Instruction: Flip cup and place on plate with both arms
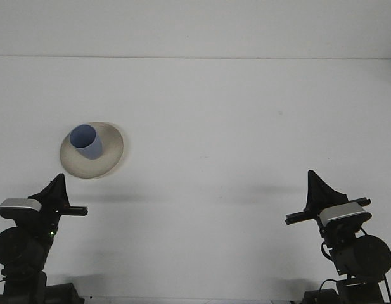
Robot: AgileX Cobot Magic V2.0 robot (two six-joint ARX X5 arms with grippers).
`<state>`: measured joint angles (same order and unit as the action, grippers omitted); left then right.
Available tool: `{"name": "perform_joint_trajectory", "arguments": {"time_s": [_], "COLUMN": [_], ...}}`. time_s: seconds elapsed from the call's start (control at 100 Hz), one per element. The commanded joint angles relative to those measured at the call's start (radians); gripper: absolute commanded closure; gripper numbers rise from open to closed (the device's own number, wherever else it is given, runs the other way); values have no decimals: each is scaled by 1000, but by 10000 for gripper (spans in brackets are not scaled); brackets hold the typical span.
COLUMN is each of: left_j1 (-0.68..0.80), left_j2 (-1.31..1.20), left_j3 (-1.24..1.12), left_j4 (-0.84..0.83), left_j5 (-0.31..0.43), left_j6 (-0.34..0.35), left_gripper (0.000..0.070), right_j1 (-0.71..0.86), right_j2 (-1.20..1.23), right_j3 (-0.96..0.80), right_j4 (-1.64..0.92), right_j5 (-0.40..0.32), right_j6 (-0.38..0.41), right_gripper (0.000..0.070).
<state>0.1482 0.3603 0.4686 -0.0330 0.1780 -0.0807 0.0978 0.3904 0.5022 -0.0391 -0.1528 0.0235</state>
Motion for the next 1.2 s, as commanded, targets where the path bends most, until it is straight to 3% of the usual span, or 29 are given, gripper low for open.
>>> {"name": "perform_joint_trajectory", "arguments": {"time_s": [0.0,0.16,0.27,0.34,0.7,1.19], "left_j1": [2,-18,-89,-132,-147,-145], "left_j2": [0,-28,-89,-150,-357,-356], "left_j3": [14,-12,-122,-205,-424,-455], "left_j4": [12,30,111,164,196,192], "left_j5": [-5,-14,-121,-151,-255,-255], "left_j6": [-7,14,94,122,121,95], "left_gripper": [686,687,687,687,686,686], "right_j1": [1,1,1,1,1,1], "right_j2": [2,2,2,2,2,2], "right_j3": [8,8,8,8,8,8], "right_j4": [10,10,10,10,11,17], "right_j5": [4,4,3,4,4,3], "right_j6": [10,10,10,10,10,10], "right_gripper": [700,700,700,700,700,700]}}
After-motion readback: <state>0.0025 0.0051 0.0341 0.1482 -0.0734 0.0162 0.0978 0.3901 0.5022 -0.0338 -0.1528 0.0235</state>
